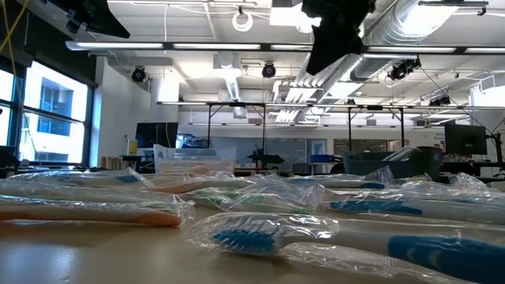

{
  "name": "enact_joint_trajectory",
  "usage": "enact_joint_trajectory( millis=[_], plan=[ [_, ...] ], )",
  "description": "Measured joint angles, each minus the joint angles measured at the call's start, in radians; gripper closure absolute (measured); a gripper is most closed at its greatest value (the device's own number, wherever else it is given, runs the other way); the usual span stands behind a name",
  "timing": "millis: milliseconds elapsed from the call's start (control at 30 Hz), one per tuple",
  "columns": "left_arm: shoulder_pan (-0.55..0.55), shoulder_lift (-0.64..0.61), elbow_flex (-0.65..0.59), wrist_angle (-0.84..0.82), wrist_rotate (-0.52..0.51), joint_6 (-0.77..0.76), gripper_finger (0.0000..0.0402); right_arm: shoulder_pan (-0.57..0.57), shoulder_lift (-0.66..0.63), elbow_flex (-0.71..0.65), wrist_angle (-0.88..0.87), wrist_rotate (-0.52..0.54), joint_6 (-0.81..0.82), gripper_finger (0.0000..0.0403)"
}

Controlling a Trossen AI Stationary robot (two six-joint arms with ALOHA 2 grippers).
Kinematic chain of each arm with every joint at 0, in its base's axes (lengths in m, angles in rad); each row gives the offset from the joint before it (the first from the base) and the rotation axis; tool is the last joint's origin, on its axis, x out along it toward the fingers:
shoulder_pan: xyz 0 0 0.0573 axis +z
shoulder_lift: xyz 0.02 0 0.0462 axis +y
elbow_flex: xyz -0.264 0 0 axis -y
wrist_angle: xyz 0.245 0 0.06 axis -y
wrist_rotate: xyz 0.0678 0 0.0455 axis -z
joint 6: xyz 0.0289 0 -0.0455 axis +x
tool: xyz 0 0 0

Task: Pick & Place Toothbrushes
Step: Put the blue toothbrush into the gray bin

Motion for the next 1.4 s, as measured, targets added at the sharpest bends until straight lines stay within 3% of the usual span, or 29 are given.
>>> enact_joint_trajectory(
  millis=[133, 433, 833, 1400],
  plan=[
    [0.0, 0.0, 0.0, 0.0, 0.0, 0.0, 0.0402, 0.0, 0.0, 0.0, 0.067, -0.009, -0.082, 0.0329],
    [0.0, 0.0, 0.0, 0.002, 0.0, 0.0, 0.0402, -0.007, 0.0, 0.0, 0.192, -0.148, -0.268, 0.0329],
    [0.0, 0.0, 0.0, -0.003, 0.001, 0.0, 0.0402, -0.02, 0.061, 0.0, 0.381, -0.146, -0.288, 0.033],
    [0.0, 0.0, 0.0, -0.003, 0.002, 0.0, 0.0402, -0.09, 0.347, 0.0, 0.484, -0.157, -0.229, 0.033]
  ],
)
